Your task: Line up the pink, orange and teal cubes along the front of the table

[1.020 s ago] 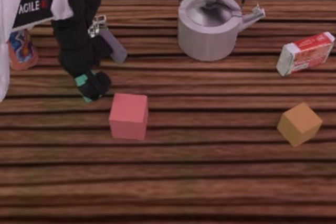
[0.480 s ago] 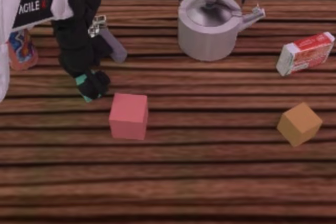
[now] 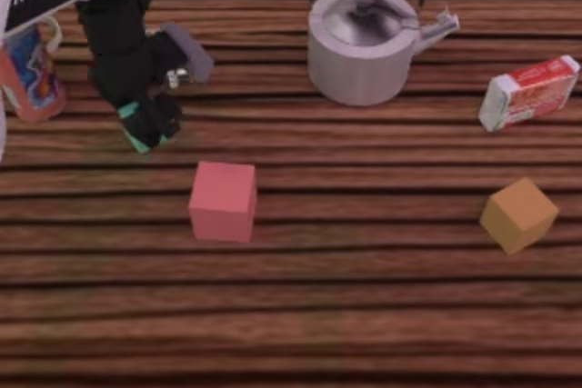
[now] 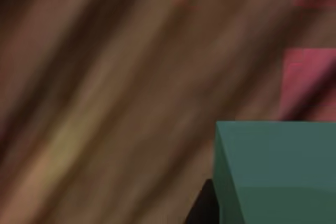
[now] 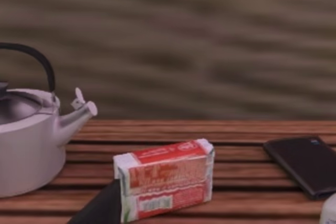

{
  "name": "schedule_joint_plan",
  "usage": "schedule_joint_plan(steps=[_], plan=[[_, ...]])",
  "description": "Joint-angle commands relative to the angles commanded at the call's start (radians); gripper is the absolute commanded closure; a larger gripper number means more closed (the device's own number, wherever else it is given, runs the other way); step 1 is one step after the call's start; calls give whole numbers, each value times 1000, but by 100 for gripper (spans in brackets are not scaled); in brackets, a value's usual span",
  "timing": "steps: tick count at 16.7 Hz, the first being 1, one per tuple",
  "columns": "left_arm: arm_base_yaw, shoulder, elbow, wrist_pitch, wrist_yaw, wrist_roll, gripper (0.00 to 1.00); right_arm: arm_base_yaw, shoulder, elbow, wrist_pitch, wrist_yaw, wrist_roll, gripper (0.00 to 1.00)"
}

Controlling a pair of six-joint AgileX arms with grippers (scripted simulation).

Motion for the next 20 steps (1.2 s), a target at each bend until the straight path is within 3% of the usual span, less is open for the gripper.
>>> schedule_joint_plan(steps=[6, 10, 14, 20], plan=[[8, -27, 48, -68, -1, -3, 100, 0, 0, 0, 0, 0, 0, 0], [-34, -31, 39, -63, -1, -12, 100, 0, 0, 0, 0, 0, 0, 0], [-219, -68, -5, -54, -3, -60, 100, 0, 0, 0, 0, 0, 0, 0], [-631, -145, -109, -40, -4, -170, 100, 0, 0, 0, 0, 0, 0, 0]])
